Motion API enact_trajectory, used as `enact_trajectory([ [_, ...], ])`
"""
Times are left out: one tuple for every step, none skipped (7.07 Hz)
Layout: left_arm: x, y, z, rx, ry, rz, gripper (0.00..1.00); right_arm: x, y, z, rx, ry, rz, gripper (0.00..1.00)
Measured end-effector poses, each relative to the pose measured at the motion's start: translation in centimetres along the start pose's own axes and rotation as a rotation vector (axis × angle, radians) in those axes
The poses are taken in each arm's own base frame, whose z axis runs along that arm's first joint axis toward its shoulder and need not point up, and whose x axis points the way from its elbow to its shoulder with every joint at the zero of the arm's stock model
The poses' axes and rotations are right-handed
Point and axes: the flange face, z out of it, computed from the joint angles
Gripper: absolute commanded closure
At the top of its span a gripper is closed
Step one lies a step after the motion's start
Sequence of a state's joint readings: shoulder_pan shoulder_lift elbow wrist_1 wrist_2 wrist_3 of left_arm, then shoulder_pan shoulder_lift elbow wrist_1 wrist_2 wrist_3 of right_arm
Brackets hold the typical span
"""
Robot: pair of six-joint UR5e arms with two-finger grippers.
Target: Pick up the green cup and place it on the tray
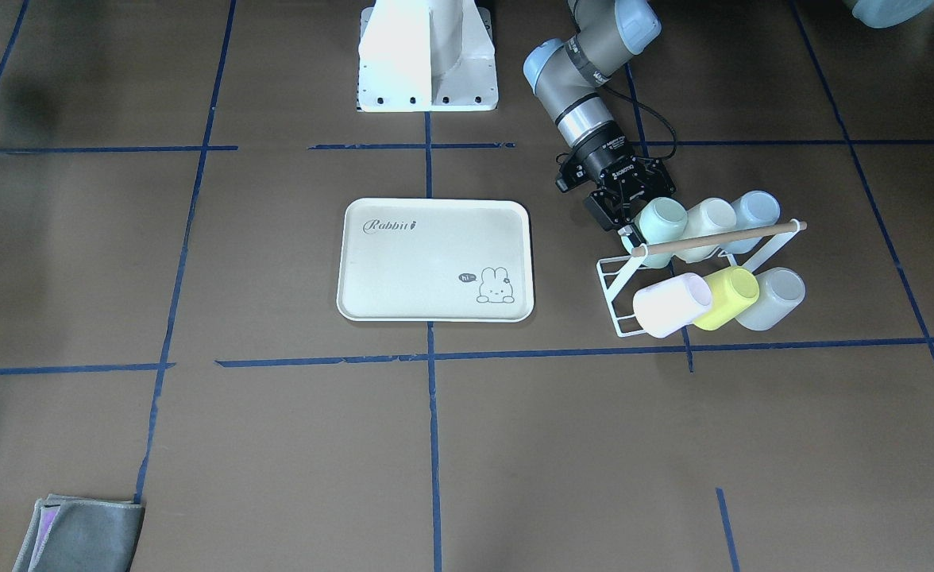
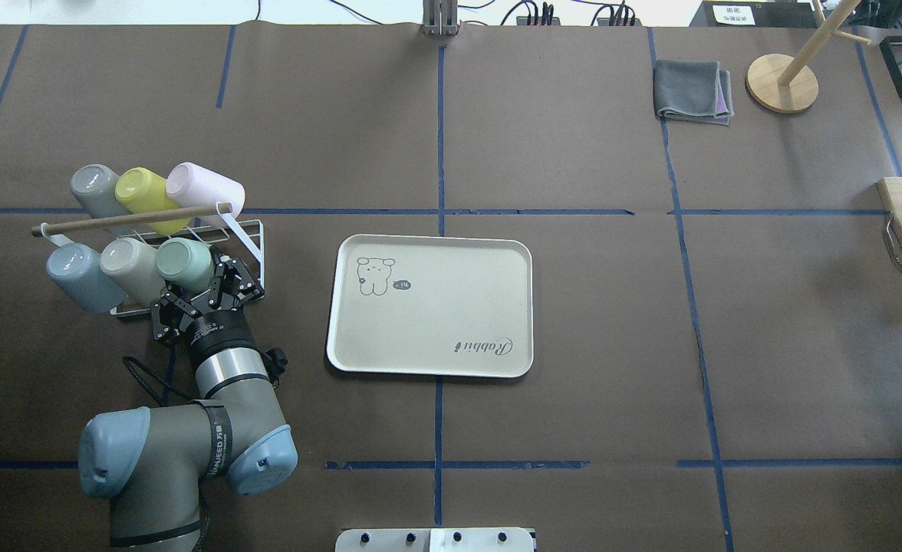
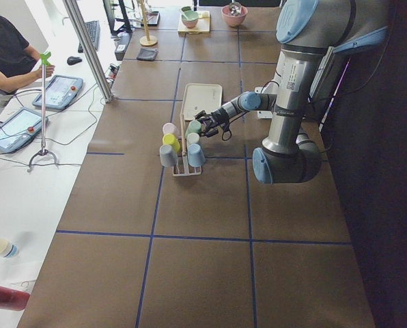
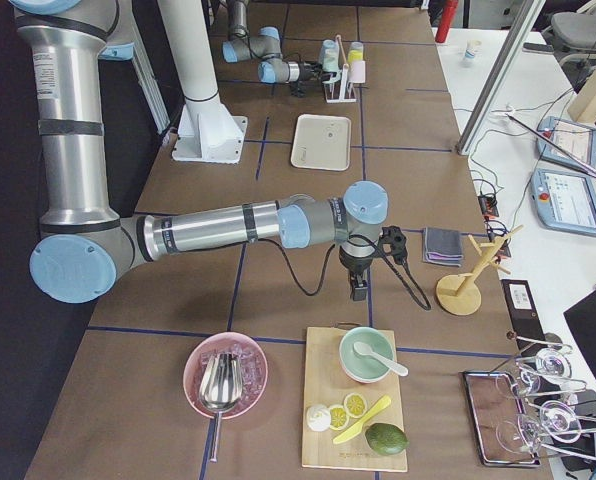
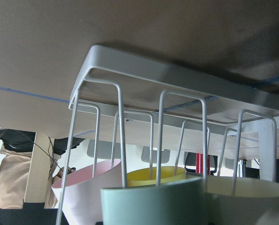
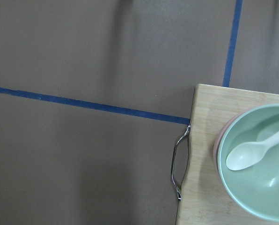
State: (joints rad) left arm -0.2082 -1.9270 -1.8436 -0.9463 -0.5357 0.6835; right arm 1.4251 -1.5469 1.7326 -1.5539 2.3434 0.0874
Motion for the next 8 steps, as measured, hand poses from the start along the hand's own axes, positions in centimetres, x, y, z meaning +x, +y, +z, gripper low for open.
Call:
enact_trajectory([
  [-0.1,0.1,-0.1,0.001,-0.001,-0.002,0.72,0.0,0.0,0.0,-0.001,-0.002,0.001,0.00],
  [-0.1,0.3,-0.1,0.001,-0.002,-0.004,0.72,0.0,0.0,0.0,-0.001,-0.003,0.001,0.00],
  [-0.2,0.6,-0.1,0.000,-0.003,0.008,0.72,0.0,0.0,0.0,-0.001,-0.003,0.002,0.00],
  [-0.3,0.8,-0.1,-0.004,-0.007,0.026,0.72,0.0,0.0,0.0,-0.001,-0.003,0.002,0.00],
  [-0.5,1.3,-0.2,-0.008,-0.014,0.033,0.72,0.0,0.0,0.0,-0.001,-0.003,0.002,0.00],
  [-0.8,2.1,-0.4,-0.006,-0.021,0.033,0.72,0.0,0.0,0.0,-0.002,-0.003,0.003,0.00],
  [-1.1,3.2,-0.9,-0.001,-0.029,0.030,0.72,0.0,0.0,0.1,-0.002,-0.003,0.003,0.00],
  [-1.3,4.2,-1.1,-0.001,-0.035,0.027,0.72,0.0,0.0,0.1,-0.002,-0.003,0.003,0.00],
])
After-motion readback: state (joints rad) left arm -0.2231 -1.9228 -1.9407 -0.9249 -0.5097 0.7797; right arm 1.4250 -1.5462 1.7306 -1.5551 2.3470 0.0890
